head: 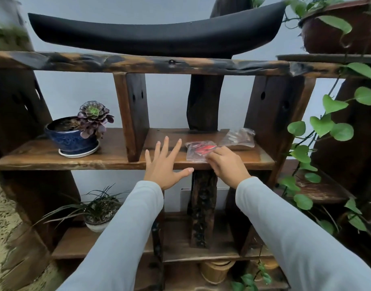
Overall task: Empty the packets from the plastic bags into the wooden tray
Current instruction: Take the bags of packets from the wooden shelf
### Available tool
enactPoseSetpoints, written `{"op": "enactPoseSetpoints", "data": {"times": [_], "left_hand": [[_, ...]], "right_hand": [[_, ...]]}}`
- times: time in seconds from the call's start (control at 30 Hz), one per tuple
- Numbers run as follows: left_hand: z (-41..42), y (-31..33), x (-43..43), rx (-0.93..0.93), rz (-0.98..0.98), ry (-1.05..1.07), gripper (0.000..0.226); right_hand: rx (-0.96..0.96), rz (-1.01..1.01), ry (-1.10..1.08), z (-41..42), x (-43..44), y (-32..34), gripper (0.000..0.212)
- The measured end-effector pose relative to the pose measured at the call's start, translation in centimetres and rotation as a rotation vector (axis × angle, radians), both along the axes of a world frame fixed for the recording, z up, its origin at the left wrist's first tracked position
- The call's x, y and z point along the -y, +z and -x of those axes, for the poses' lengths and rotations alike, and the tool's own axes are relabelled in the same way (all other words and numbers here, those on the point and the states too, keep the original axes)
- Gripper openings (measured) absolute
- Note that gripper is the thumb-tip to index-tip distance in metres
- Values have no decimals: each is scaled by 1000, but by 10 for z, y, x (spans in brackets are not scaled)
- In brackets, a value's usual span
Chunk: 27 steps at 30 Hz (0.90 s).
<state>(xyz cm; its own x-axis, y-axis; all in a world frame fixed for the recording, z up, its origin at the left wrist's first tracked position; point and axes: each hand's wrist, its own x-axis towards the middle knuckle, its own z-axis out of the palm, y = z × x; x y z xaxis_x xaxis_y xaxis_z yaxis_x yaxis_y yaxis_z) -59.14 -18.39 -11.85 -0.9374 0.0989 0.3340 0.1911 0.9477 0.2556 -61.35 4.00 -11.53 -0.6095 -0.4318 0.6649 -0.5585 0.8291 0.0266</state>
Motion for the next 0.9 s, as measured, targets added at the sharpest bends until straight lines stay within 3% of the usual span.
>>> {"op": "enactPoseSetpoints", "data": {"times": [0.33, 0.57, 0.73, 0.83, 0.9], "left_hand": [[9, -4, 5, 42, -150, -98, 87], [10, -3, 8, 72, -328, -104, 96], [0, 11, -6, 131, -666, -143, 106], [-17, 22, -10, 174, -973, -271, 103], [-28, 24, -4, 233, -1075, -388, 99]], "right_hand": [[44, 24, -123, 4, 12, 25, 7], [52, -26, -132, -8, 22, 67, 12], [182, 12, -155, -21, 27, 123, 14], [268, -9, -131, -40, 29, 149, 8], [330, -15, -86, -55, 27, 162, 4]]}}
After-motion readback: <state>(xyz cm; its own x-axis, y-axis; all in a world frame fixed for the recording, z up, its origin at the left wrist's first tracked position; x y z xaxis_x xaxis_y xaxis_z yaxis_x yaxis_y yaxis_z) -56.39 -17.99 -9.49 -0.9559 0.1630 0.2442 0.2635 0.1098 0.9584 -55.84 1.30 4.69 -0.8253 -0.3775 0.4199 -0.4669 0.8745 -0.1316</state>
